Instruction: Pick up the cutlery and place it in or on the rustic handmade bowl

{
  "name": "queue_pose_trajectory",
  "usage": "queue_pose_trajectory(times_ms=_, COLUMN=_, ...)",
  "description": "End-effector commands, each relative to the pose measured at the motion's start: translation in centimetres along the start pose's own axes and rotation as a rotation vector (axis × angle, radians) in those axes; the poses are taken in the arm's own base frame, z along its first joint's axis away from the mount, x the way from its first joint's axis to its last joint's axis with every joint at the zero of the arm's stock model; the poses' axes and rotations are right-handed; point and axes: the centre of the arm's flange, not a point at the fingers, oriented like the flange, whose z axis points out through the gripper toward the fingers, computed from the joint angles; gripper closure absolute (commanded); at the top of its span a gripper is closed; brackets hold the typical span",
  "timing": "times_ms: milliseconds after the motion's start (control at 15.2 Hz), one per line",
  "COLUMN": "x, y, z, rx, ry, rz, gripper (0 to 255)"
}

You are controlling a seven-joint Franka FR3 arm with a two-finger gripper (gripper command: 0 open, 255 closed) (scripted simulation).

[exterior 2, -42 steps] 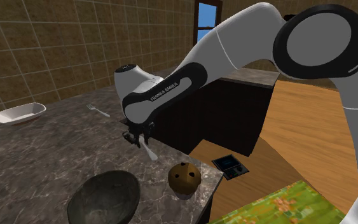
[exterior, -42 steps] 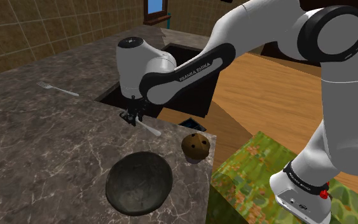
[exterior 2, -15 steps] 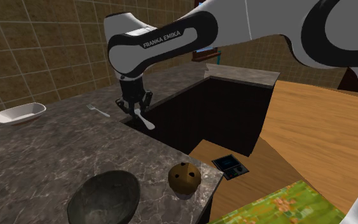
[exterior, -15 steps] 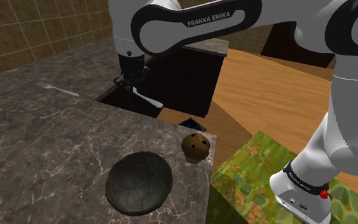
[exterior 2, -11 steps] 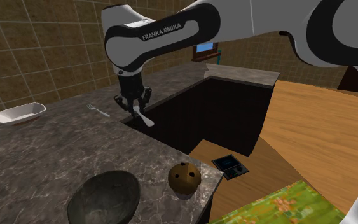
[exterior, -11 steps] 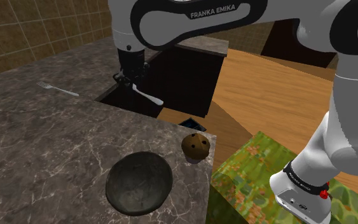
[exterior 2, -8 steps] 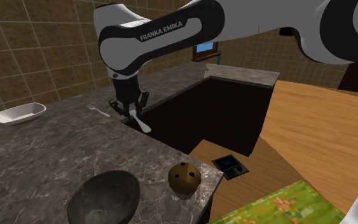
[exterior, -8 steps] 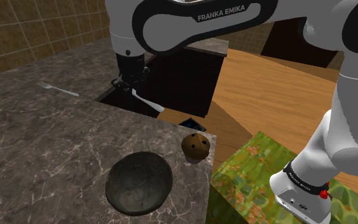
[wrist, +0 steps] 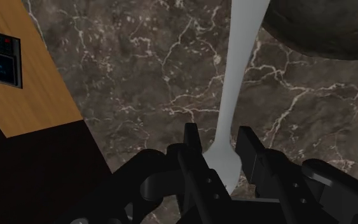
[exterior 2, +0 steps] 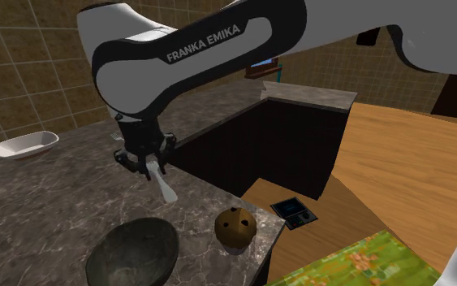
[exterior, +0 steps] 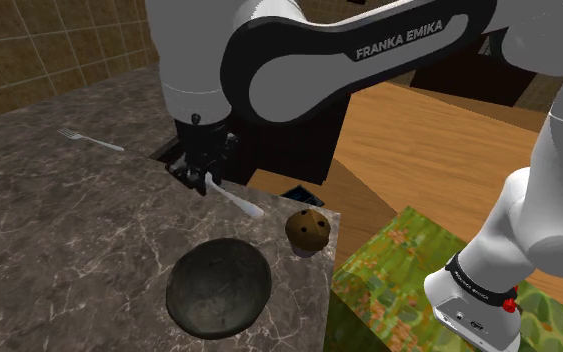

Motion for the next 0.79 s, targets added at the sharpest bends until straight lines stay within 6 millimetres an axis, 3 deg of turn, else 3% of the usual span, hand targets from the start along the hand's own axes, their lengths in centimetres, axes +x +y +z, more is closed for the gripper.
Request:
queue_pose_trajectory(times_ms=0, x=-1.9, y=-2.1, z=-0.4, rx=0.0, ry=0.0, rz=0.001, gripper=255)
queue_pose_trajectory(times_ms=528, x=-9.4, y=-9.5, z=-1.1, rx=0.0, ry=0.0, rz=0.001, gripper=255)
queue_pose_trajectory(times_ms=726, x=-10.1, y=-10.1, z=-0.1, rx=0.0, ry=0.0, rz=0.001, gripper=255)
